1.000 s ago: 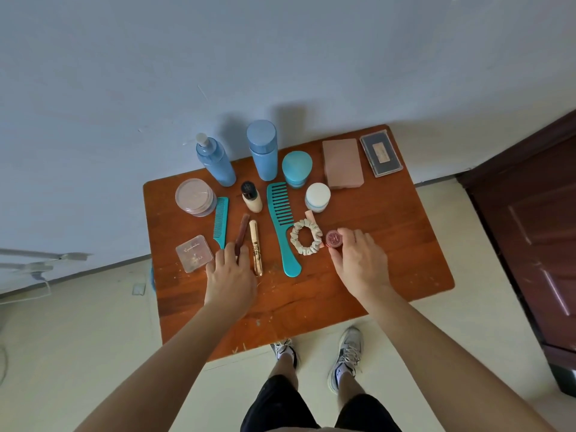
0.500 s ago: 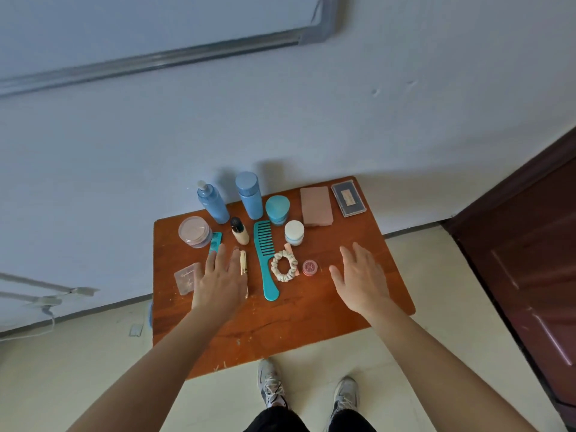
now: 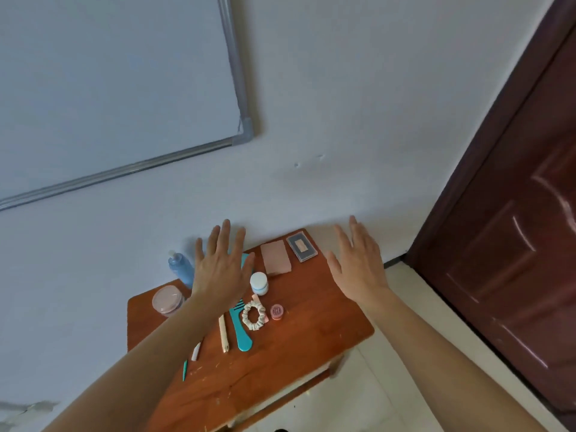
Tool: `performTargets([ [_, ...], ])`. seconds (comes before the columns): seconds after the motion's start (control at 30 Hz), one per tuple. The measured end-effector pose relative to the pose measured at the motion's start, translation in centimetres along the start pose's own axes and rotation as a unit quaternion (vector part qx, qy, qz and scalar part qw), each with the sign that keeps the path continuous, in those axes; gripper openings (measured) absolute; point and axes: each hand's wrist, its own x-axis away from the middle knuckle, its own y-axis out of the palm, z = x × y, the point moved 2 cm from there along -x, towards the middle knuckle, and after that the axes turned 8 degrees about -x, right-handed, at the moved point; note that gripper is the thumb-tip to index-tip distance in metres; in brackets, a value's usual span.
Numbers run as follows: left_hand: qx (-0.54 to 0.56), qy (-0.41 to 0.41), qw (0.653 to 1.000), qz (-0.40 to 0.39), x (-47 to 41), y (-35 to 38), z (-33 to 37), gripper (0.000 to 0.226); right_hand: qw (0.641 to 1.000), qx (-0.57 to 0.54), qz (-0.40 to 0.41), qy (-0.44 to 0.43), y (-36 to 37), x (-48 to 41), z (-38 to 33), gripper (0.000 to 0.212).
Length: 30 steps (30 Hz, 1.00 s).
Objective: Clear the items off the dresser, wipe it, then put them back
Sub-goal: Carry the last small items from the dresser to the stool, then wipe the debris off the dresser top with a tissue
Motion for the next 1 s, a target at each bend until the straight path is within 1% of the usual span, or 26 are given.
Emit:
performTargets([
  [0.07, 0.028, 0.067, 0.997, 0.029, -0.9, -1.3, 2.4, 0.068, 0.999, 0.007, 0.022, 0.044, -1.5, 2.4, 1.5, 0.063],
  [0.13, 0.056, 0.135, 0.987, 0.071, -1.5, -2.2, 5.3, 0.063, 0.995, 0.018, 0.05, 0.087, -3.0, 5.3, 3.3, 0.065],
  [0.27, 0.091, 0.273, 0.949, 0.129, -1.2, -3.7, 13.2, 0.063, 0.972, 0.072, 0.088, 0.208, -6.0, 12.9, 7.8, 0.065],
  [0.4, 0.1, 0.393, 0.901, 0.157, 2.3, -6.8, 23.3, 0.062, 0.931, 0.12, 0.136, 0.318, -9.9, 22.9, 12.1, 0.064],
  [0.53, 0.106, 0.506, 0.836, 0.183, 9.2, -11.3, 33.1, 0.061, 0.875, 0.139, 0.189, 0.424, -14.4, 34.3, 15.3, 0.063],
  [0.63, 0.123, 0.567, 0.79, 0.199, 15.9, -14.9, 39.6, 0.061, 0.831, 0.15, 0.229, 0.484, -17.6, 43.2, 17.7, 0.064],
  [0.77, 0.148, 0.612, 0.75, 0.204, 25.4, -19.0, 47.7, 0.061, 0.765, 0.143, 0.279, 0.563, -21.1, 54.9, 21.0, 0.065],
  [1.0, 0.15, 0.684, 0.684, 0.204, 42.6, -24.6, 61.3, 0.064, 0.687, 0.166, 0.266, 0.656, -27.5, 73.7, 25.9, 0.068],
])
